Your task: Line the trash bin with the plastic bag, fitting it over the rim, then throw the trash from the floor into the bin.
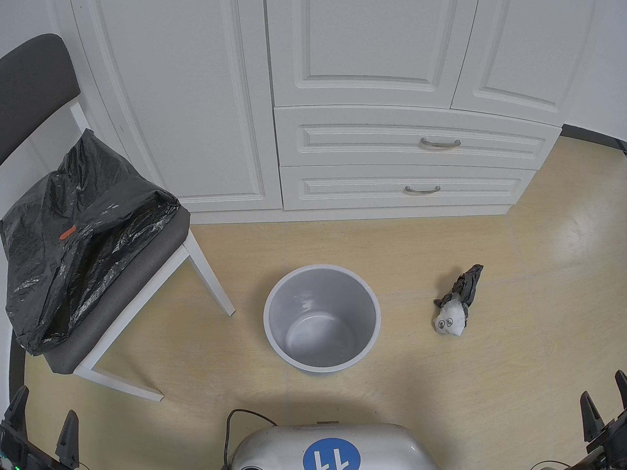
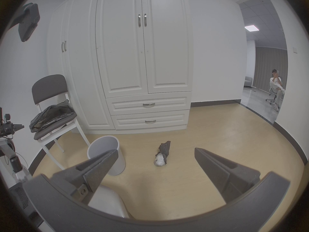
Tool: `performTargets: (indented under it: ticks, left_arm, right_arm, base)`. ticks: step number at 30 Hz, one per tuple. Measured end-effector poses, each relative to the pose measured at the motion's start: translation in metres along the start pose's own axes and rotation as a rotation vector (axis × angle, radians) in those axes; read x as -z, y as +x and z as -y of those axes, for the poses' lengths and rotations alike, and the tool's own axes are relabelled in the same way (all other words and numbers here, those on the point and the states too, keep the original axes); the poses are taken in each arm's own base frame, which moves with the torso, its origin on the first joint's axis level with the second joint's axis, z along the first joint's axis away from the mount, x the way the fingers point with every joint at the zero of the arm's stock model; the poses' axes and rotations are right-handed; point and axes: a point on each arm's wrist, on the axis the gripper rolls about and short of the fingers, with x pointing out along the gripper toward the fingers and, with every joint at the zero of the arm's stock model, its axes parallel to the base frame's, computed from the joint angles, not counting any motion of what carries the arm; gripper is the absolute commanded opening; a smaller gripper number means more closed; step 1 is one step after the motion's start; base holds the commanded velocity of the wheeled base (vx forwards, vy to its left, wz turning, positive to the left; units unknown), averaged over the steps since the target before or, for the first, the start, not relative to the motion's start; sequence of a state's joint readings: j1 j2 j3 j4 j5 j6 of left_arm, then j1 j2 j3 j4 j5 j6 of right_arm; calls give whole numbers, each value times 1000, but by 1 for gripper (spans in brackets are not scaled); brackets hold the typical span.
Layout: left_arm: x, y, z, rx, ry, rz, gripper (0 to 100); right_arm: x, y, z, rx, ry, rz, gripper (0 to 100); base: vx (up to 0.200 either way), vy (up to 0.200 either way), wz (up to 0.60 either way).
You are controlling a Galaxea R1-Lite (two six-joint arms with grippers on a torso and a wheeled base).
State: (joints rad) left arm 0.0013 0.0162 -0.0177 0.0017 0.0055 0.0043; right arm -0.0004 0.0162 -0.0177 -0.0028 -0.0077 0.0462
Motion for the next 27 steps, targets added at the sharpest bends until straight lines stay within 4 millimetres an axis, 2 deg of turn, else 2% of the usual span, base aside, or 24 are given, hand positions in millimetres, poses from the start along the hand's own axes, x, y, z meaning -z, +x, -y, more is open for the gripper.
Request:
performTargets:
  ticks: [21, 27]
  left_arm:
    - [0, 0, -1, -27, -45, 2, 100]
    - [0, 0, 0, 0, 28, 2, 100]
  right_arm:
    - [0, 0, 0, -1, -8, 0, 100]
    - [0, 0, 0, 3, -20, -1, 100]
  base:
    - [0, 0, 0]
    - [0, 0, 0]
